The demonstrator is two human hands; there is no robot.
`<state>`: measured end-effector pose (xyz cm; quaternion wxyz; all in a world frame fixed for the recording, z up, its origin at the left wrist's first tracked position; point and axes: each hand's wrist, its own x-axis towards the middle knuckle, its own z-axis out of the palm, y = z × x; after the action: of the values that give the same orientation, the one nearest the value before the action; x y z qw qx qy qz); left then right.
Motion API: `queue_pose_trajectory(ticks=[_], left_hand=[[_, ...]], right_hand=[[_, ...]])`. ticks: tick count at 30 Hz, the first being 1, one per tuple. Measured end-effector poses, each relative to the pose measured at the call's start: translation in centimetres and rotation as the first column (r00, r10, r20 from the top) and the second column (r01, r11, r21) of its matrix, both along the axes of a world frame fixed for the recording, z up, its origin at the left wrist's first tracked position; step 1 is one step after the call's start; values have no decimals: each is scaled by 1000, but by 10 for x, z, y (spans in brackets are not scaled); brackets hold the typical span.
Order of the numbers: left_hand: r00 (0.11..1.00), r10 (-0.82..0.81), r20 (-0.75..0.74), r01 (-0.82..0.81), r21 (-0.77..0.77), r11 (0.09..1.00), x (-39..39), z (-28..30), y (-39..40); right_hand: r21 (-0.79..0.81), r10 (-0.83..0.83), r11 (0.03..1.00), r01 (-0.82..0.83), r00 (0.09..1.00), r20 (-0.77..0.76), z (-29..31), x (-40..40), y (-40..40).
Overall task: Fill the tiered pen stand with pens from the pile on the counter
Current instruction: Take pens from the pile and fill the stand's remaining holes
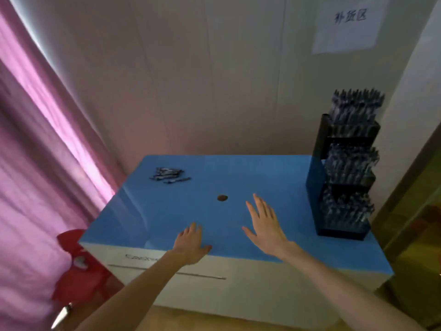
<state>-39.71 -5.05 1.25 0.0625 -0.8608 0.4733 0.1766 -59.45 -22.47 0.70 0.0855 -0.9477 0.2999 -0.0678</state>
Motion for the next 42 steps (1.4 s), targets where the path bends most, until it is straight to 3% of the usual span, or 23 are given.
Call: queue_pose_trajectory(ticks=[4,8,13,18,27,33,38,42], left_hand=[[995,100,-6,-100,15,995,61,-6,55],[995,98,6,-98,17,995,129,-4,96],[995,95,17,-95,-5,995,223,13,125],[992,106,-64,-104,27,994,309,21,130],[974,31,-226,-42,-46,998,380,-23,86],[971,-24,-240,20,-19,1000,412,-56,48],[968,-126,-216,120,-42,992,450,-58,-4],[967,-81,-240,54,-119,991,478,-60,-37]], right_hand=[[45,117,993,-113,988,-97,-7,63,17],[61,240,971,-232,939,-245,-8,152,9],[175,120,981,-81,967,-225,-14,277,29],[200,137,975,-93,967,-214,-38,350,64],[162,71,986,-27,959,-275,-70,386,35],[44,144,990,-138,958,-249,-65,446,-21],[40,231,973,-227,957,-174,-76,494,-54],[7,260,965,-261,959,-115,-90,514,-74]])
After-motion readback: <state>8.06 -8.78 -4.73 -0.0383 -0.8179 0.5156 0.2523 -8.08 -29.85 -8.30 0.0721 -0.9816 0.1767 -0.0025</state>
